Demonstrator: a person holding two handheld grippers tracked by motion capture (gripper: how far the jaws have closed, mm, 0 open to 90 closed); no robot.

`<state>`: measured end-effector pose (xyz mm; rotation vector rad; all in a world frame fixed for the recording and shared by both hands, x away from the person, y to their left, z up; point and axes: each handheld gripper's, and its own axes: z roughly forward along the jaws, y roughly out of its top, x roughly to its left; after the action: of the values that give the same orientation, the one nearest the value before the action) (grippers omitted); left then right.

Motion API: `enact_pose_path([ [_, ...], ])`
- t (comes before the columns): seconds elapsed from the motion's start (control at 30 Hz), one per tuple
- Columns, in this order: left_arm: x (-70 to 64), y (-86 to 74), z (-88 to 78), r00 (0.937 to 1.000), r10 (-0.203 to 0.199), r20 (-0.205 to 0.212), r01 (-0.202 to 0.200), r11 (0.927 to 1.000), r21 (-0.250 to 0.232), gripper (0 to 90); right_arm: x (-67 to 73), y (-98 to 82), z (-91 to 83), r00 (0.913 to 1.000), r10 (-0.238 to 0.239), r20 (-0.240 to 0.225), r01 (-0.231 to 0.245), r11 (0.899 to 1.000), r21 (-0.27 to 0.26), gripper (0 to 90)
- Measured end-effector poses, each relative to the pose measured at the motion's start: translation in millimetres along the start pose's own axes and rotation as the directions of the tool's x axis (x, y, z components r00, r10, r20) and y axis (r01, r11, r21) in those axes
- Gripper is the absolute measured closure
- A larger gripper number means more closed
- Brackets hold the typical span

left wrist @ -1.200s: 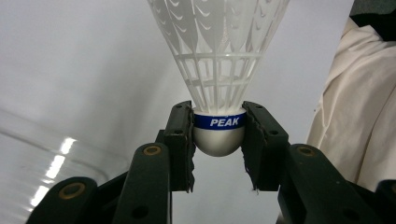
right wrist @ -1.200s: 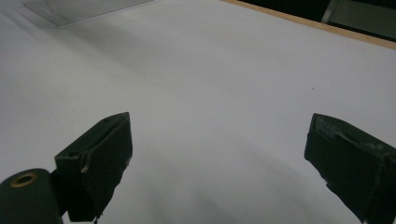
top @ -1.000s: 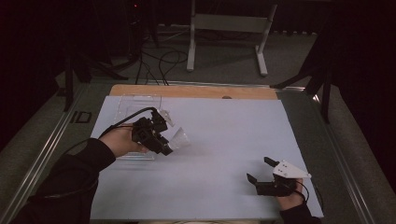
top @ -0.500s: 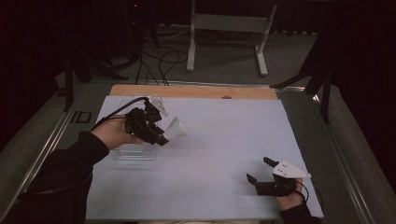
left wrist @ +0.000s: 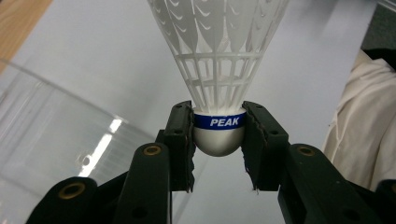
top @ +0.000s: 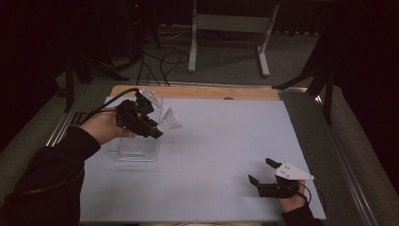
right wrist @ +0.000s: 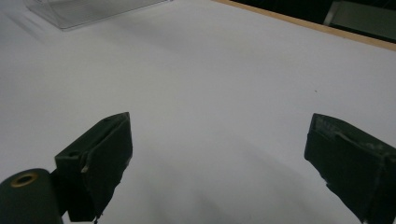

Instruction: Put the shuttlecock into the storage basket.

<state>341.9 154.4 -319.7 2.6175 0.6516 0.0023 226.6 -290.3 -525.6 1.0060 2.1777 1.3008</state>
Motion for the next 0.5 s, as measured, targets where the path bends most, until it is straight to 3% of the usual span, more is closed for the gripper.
enact_pose_path([
  [0.3,11.9,-14.2,-15.7,0.9979,-0.055,-0.034,0.055,0.9985,-0.007,66.1,0.2,0.4,-0.2,1.0,-0.001,0.002,0.001,1.0,-0.007,7.9],
  [0.5,23.4,-26.7,-26.1,0.9918,-0.111,-0.062,0.11,0.9937,-0.018,66.1,0.4,0.9,-0.7,1.0,-0.005,0.002,0.005,1.0,-0.013,7.9],
])
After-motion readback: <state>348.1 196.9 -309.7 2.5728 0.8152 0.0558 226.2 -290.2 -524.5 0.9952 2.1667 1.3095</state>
